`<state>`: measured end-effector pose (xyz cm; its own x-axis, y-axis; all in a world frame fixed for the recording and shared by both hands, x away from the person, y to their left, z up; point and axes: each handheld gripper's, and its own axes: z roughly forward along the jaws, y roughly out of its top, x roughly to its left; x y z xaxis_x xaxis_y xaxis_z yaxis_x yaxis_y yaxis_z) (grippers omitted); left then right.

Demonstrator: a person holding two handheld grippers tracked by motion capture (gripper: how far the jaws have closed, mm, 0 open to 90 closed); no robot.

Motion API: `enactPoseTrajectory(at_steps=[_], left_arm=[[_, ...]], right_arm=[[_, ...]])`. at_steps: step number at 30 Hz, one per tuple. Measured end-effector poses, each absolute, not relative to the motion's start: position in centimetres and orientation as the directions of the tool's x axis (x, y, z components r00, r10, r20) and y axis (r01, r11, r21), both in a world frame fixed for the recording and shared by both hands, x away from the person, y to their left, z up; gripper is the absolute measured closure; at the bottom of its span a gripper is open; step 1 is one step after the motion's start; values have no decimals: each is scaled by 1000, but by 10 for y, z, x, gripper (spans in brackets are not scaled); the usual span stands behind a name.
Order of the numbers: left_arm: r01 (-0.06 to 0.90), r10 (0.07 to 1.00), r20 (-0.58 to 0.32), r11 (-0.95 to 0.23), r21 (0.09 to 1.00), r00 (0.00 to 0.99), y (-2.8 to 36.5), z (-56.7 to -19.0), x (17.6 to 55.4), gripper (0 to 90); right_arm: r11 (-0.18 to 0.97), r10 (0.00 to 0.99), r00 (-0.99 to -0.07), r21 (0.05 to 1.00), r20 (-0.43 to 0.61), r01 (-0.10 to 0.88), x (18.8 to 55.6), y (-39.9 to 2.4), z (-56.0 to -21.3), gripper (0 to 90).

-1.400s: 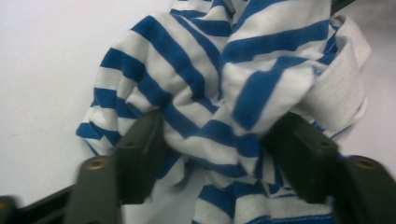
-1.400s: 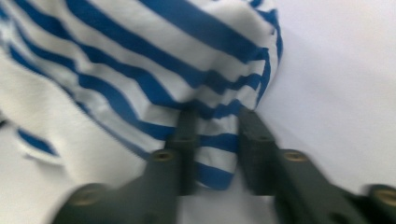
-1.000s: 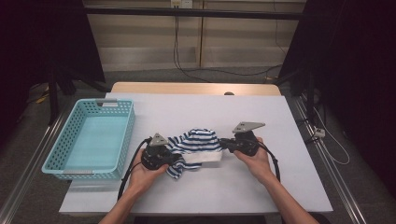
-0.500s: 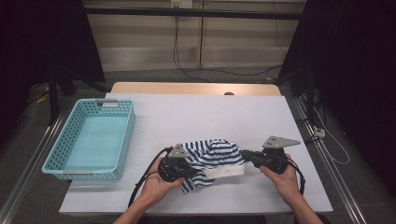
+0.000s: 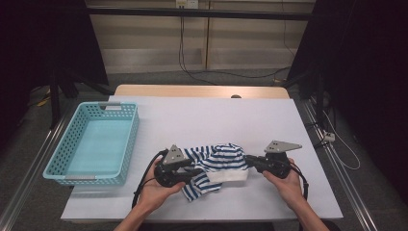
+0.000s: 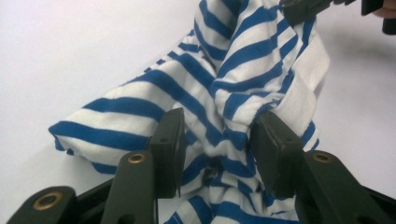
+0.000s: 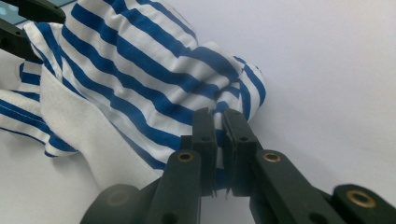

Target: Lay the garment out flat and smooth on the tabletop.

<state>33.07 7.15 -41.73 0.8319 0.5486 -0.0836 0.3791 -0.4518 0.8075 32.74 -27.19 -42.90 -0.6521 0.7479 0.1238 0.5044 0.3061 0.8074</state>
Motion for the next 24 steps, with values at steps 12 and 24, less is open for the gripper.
enactPoseTrajectory(at_steps=[12, 24], left_arm=[[444, 600, -133, -407, 798, 789, 76, -420, 349, 855], [503, 650, -151, -398, 767, 745, 85, -436, 367, 856]], right_arm=[[299, 732, -670, 826, 123, 478, 329, -271, -428, 758], [386, 710, -701, 796, 66, 466, 316, -268, -431, 520]])
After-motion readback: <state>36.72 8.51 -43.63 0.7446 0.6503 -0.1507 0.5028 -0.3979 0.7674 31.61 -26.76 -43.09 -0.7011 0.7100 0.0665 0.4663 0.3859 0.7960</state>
